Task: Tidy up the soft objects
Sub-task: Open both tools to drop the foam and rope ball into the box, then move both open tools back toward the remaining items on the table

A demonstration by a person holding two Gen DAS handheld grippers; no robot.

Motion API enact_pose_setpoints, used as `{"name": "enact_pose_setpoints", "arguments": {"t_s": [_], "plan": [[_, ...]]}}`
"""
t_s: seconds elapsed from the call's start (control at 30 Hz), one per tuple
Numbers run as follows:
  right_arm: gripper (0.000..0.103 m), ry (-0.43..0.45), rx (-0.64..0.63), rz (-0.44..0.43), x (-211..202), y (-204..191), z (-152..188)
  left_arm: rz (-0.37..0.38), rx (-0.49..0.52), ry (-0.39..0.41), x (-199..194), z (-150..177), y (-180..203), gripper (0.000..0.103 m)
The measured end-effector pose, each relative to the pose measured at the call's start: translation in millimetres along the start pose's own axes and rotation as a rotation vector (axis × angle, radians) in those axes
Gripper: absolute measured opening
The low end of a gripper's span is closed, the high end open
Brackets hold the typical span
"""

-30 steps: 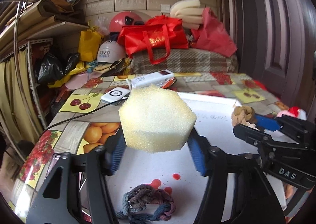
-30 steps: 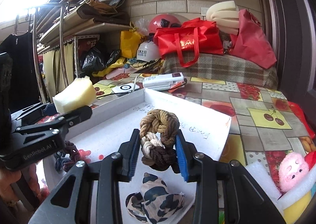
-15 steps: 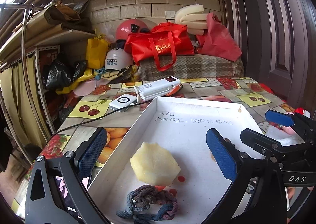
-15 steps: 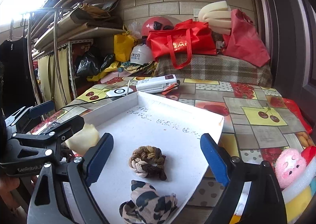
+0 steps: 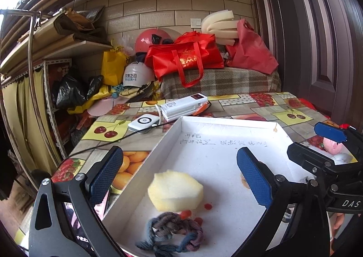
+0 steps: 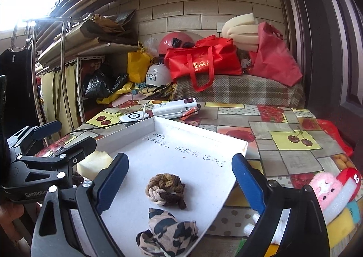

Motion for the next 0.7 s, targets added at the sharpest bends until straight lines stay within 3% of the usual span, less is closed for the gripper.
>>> {"name": "enact_pose_setpoints", "arguments": {"t_s": [0.3,0.7], "plan": [[0.092,0.021,-0.017,0.007,-23,2,5,0.083,0.022,-0.007,-20,4,25,0.101],[0.093,0.024,-0.009,0.078,-51,28,11,0.118,0.05,-0.005,-29,7,45,0.101]]}}
Point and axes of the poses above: each gripper's, at about its wrist camera, not at the fingertips, and x roughly the way its jaws point, y to its right, z to its underside, the point moved 5 cm from there along x, roughly the way its jaws point, and after that the axes turned 15 degrees about -z, right-handed, at the moved point
